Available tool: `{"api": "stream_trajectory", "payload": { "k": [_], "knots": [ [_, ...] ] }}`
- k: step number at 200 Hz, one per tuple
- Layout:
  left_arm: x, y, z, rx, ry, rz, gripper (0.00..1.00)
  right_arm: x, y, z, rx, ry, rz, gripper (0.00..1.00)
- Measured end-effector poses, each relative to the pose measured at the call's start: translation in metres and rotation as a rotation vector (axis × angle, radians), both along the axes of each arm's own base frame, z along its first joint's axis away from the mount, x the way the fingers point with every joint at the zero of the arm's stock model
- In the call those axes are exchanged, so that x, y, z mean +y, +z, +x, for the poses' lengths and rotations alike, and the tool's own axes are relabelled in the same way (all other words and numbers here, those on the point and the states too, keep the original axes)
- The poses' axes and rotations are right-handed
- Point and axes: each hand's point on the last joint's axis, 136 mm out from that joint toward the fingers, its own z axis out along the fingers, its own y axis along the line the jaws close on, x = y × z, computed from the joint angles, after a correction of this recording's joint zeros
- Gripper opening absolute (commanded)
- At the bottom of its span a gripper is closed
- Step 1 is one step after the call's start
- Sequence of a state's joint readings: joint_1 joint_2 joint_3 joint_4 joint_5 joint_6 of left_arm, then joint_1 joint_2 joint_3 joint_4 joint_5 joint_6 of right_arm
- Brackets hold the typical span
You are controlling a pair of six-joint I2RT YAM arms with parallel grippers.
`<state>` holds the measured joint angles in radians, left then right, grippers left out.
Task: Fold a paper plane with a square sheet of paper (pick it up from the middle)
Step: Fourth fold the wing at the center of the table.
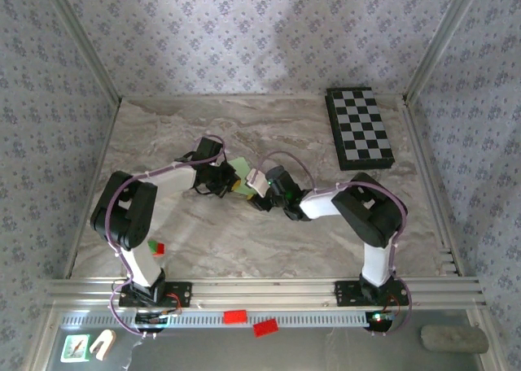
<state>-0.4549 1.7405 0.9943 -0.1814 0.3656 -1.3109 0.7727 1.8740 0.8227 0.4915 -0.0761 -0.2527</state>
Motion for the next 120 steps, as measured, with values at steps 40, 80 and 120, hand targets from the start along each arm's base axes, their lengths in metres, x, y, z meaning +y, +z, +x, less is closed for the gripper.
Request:
{"api": "stream_trajectory", "payload": {
  "k": [40, 80, 120],
  "knots": [
    [0.000, 0.000, 0.000, 0.002, 0.000, 0.001, 0.08, 0.004, -0.001, 0.004, -0.013, 0.009, -0.006, 0.44],
    [0.000, 0.000, 0.000, 0.002, 0.000, 0.001, 0.08, 0.008, 0.005, 0.009, -0.028, 0.010, 0.005, 0.41],
    [0.000, 0.000, 0.000, 0.001, 0.000, 0.001, 0.08, 0.011, 0.006, 0.011, -0.032, 0.013, 0.008, 0.45]
  ]
}}
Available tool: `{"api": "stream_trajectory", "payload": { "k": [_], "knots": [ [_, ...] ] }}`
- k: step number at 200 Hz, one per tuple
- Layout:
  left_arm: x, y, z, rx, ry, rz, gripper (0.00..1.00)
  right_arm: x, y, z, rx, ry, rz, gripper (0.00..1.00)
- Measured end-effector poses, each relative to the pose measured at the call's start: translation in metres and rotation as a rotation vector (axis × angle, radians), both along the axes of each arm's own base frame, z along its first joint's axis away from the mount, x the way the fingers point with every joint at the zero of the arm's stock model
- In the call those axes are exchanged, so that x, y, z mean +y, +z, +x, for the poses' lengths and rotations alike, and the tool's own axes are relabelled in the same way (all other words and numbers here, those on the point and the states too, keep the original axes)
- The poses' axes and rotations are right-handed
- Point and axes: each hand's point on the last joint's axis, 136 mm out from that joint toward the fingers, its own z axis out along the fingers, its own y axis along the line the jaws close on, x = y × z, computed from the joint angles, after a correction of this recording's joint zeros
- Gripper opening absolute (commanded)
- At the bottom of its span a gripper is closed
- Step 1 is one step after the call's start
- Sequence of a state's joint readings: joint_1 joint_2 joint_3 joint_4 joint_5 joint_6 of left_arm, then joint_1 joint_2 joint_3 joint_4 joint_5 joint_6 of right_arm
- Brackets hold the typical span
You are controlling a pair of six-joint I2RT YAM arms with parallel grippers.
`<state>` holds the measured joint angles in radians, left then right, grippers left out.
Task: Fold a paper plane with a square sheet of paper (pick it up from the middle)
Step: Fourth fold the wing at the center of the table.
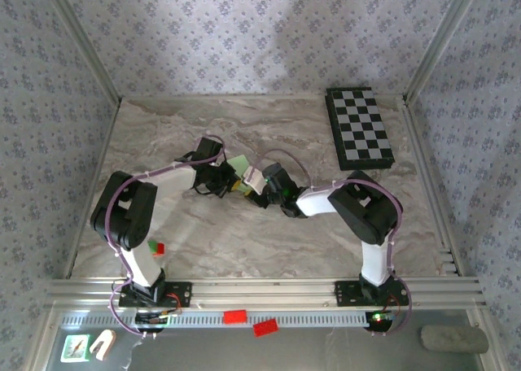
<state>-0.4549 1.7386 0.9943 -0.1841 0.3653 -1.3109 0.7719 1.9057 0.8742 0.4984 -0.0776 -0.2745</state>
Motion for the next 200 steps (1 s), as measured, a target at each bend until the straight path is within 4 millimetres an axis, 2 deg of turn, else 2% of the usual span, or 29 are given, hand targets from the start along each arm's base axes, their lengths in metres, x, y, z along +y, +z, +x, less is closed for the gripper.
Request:
{"api": "stream_trajectory", "payload": {
  "k": [74, 182, 200],
  "knots": [
    [0.0000, 0.0013, -0.0001, -0.002, 0.000, -0.001, 0.08, 0.0027, 0.0071, -0.0019, -0.003, 0.015, 0.016, 0.48],
    [0.0002, 0.0010, -0.0005, 0.000, 0.000, 0.000, 0.08, 0.0063, 0.0019, 0.0003, 0.000, 0.021, 0.004, 0.38],
    [0.0002, 0.0010, -0.0005, 0.000, 0.000, 0.000, 0.08, 0.0058, -0.0013, -0.0001, 0.004, 0.022, -0.003, 0.33]
  ]
}}
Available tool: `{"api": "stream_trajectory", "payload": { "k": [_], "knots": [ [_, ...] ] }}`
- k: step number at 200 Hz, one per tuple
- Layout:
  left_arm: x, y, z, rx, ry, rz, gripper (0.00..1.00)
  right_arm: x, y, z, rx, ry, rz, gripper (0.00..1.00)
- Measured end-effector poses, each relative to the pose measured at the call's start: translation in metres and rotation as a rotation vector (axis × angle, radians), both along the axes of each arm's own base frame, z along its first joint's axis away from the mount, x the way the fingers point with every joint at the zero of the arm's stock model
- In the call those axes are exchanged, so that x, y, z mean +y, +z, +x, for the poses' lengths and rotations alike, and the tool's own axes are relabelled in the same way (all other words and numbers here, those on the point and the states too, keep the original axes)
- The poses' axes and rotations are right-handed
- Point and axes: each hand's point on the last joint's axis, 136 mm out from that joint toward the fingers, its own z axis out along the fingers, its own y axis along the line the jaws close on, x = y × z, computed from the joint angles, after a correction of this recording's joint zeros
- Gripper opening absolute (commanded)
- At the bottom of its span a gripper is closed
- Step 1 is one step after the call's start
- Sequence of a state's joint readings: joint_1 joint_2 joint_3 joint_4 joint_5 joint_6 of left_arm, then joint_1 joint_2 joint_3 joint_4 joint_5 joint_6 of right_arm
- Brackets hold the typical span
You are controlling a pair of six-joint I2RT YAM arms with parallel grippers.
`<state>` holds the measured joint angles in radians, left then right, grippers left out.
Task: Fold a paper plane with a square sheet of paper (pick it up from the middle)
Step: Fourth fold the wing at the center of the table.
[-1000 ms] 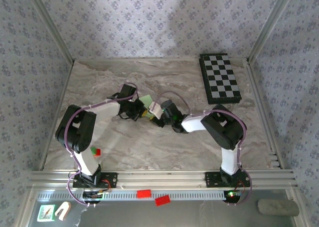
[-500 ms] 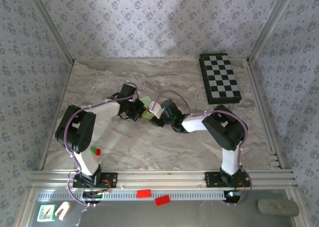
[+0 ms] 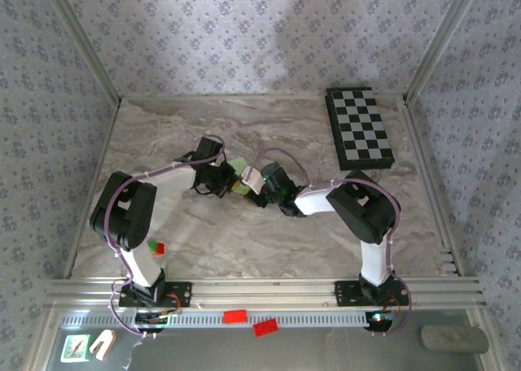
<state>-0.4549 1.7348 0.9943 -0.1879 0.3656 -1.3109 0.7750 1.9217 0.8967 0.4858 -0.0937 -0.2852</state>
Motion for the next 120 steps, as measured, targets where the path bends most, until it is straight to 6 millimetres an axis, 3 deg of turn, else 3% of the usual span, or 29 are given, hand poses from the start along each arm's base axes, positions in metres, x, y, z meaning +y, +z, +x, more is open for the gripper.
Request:
{"api": "stream_trajectory", "payload": {
  "k": [41, 73, 120],
  "knots": [
    [-0.001, 0.005, 0.000, -0.010, -0.002, -0.005, 0.13, -0.001, -0.003, -0.001, 0.005, 0.003, -0.009, 0.20],
    [0.003, 0.024, 0.005, -0.055, 0.015, -0.026, 0.23, 0.000, -0.003, -0.001, 0.010, 0.004, -0.006, 0.14],
    [0.043, 0.049, 0.012, -0.154, 0.126, -0.047, 0.33, 0.003, -0.003, -0.006, 0.050, 0.017, 0.033, 0.12]
  ]
}}
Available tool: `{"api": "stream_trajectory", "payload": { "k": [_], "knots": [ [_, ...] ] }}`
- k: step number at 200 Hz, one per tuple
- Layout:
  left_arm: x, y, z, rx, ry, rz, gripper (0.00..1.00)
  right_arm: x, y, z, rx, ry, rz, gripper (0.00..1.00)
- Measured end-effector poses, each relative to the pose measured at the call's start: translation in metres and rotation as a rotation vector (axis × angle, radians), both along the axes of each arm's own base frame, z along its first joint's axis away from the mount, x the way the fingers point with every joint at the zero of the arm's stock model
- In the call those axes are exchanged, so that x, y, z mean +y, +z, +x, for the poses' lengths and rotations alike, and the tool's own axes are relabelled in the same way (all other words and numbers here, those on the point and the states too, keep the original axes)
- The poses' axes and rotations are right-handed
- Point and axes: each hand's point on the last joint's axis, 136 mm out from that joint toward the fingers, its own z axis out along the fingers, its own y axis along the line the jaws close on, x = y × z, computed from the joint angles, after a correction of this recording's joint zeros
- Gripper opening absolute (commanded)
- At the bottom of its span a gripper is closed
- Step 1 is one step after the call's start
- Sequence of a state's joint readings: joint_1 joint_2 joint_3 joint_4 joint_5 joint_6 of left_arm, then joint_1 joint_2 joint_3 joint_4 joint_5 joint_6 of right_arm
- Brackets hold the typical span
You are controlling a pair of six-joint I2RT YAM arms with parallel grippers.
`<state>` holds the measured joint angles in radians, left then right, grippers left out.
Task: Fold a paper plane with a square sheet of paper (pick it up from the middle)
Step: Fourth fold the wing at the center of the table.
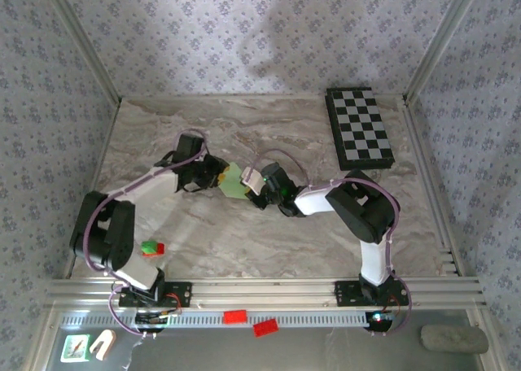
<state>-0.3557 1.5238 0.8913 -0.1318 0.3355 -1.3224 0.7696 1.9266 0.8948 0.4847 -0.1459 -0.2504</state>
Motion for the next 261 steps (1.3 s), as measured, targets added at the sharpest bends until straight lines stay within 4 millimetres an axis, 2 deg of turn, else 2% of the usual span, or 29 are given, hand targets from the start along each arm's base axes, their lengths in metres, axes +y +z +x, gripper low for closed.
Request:
{"api": "stream_trajectory", "payload": {
  "k": [16, 42, 77, 121, 215, 261],
  "knots": [
    [0.010, -0.003, -0.006, -0.010, 0.020, 0.005, 0.34, 0.001, 0.001, -0.001, 0.025, -0.003, 0.024, 0.10],
    [0.013, -0.012, -0.018, -0.012, 0.016, 0.002, 0.34, 0.001, 0.003, -0.001, 0.066, -0.009, 0.066, 0.09],
    [0.001, -0.023, -0.026, -0.021, -0.027, -0.023, 0.33, 0.004, 0.007, -0.001, 0.114, -0.017, 0.122, 0.09],
    [-0.017, -0.040, -0.021, -0.020, -0.083, -0.059, 0.33, 0.008, 0.009, -0.004, 0.156, -0.019, 0.162, 0.08],
    [-0.023, -0.065, -0.025, 0.005, -0.141, -0.038, 0.33, 0.007, 0.003, -0.008, 0.247, -0.038, 0.202, 0.09],
    [-0.023, -0.066, -0.025, -0.003, -0.156, -0.028, 0.28, 0.006, -0.002, -0.013, 0.307, -0.049, 0.208, 0.10]
  ]
}}
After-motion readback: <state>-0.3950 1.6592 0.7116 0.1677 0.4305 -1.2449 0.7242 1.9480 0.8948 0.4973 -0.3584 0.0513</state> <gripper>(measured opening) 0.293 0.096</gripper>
